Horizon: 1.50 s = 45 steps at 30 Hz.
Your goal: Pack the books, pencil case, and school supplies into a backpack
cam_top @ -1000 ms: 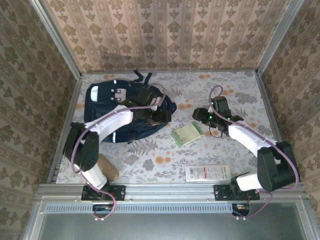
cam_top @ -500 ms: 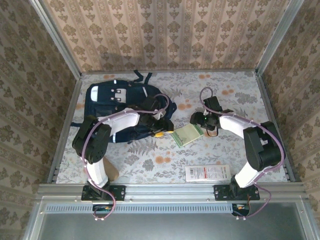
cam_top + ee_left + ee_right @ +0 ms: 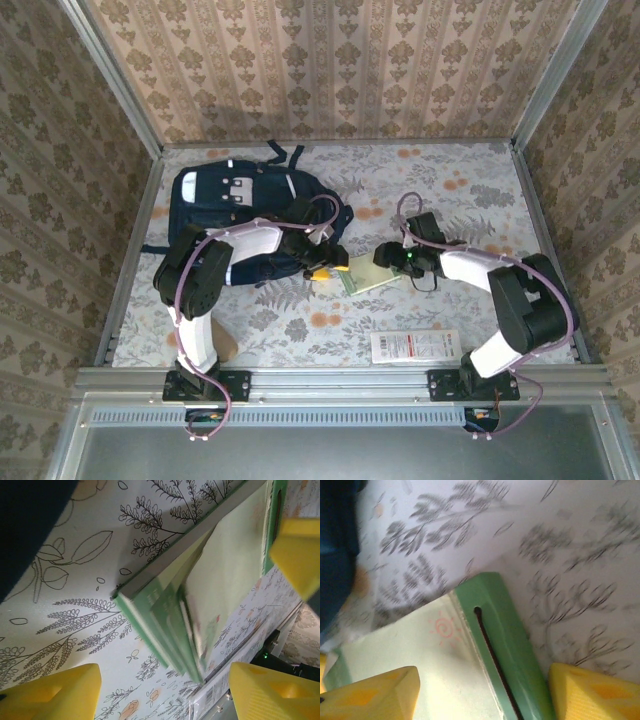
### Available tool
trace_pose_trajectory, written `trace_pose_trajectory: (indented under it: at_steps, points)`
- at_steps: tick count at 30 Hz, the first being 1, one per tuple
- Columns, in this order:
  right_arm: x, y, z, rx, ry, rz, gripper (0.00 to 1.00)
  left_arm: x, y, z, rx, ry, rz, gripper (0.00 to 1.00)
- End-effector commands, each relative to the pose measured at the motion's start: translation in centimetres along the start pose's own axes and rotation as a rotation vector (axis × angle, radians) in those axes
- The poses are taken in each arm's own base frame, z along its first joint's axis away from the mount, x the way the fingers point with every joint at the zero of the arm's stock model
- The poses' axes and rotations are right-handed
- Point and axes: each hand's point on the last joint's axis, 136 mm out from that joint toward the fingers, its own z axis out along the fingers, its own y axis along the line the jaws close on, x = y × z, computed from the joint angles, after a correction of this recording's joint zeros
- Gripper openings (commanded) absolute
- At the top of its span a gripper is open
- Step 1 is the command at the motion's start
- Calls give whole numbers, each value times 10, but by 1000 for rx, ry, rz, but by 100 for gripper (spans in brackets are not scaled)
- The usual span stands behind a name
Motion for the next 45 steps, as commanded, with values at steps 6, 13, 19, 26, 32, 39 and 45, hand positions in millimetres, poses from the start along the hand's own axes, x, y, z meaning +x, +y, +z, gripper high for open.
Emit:
trace_pose_trajectory:
  at_steps: [6, 13, 19, 26, 32, 39, 45]
  points:
    - [49, 37, -9, -282, 133, 63, 66, 2, 20, 3, -46, 18, -49, 70]
    - [46, 56, -12, -392, 161, 118, 64, 7, 27, 7, -74, 37, -38, 69]
    - [37, 72, -29, -469, 124, 144, 56, 6, 28, 5, -87, 35, -14, 67]
    - [40, 83, -16, -504, 157, 171, 49, 4, 16, 4, -45, 29, 6, 65]
    - [50, 86, 4, -507, 202, 182, 39, 6, 9, 4, -18, 33, 19, 65]
    - [48, 77, 12, -461, 176, 197, 8, 5, 3, -5, -22, 5, 34, 64]
    - [40, 54, -5, -352, 79, 172, 0, -7, -15, -57, -95, -122, 132, 65]
